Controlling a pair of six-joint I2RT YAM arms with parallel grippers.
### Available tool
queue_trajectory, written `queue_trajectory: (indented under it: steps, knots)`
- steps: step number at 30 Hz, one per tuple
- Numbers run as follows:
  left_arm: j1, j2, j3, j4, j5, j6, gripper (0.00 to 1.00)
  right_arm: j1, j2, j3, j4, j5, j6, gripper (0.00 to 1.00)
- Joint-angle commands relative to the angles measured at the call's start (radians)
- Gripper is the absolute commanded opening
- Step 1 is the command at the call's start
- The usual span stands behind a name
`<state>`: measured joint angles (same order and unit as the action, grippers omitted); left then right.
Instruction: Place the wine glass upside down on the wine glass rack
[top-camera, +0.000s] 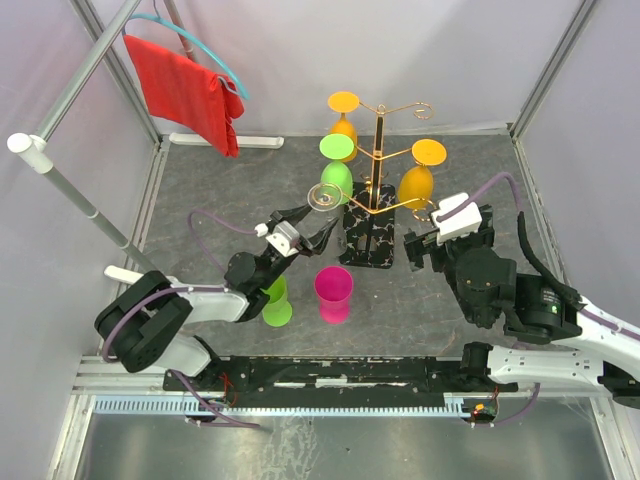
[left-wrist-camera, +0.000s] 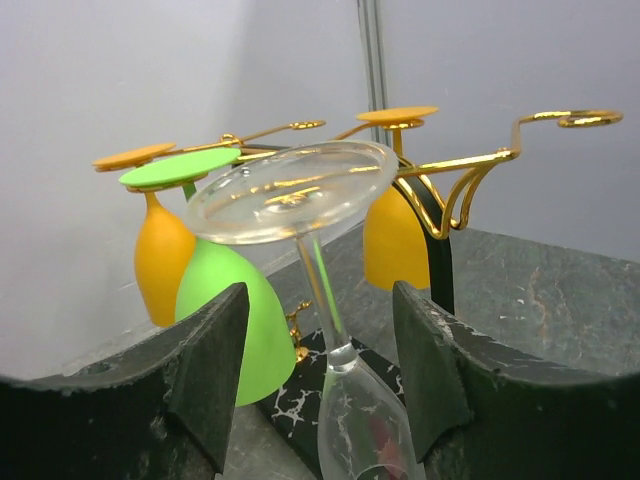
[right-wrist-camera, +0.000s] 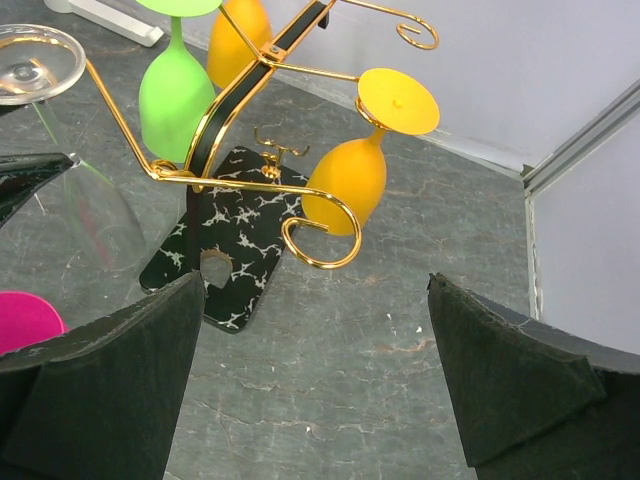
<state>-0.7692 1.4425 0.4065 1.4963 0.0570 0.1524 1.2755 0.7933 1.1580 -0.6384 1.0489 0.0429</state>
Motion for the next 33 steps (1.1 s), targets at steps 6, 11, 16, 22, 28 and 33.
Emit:
queue_trajectory:
  steps: [6,11,16,22,28,33]
  knots:
    - [-0.001,-0.180,-0.044,-0.077,-0.018,0.042,0.70,0.004,0.017,0.033,0.012,0.015,0.020,1.00]
    - [-0.002,-0.395,-0.082,-0.309,-0.031,0.072,0.72,0.005,0.049,0.083,-0.029,-0.010,0.063,1.00]
    - [-0.002,-0.638,-0.027,-0.703,-0.108,0.043,0.76,0.005,0.096,0.141,-0.073,-0.065,0.092,1.00]
    - [-0.002,-0.757,0.217,-1.237,-0.251,-0.056,0.77,0.005,0.191,0.220,-0.168,-0.164,0.160,0.98]
    - [-0.002,-0.632,0.577,-1.642,-0.328,-0.172,0.77,0.005,0.272,0.183,-0.220,-0.315,0.280,0.94]
    - [-0.001,-0.585,0.729,-1.820,-0.344,-0.282,0.77,0.005,0.271,0.060,-0.153,-0.413,0.369,0.93]
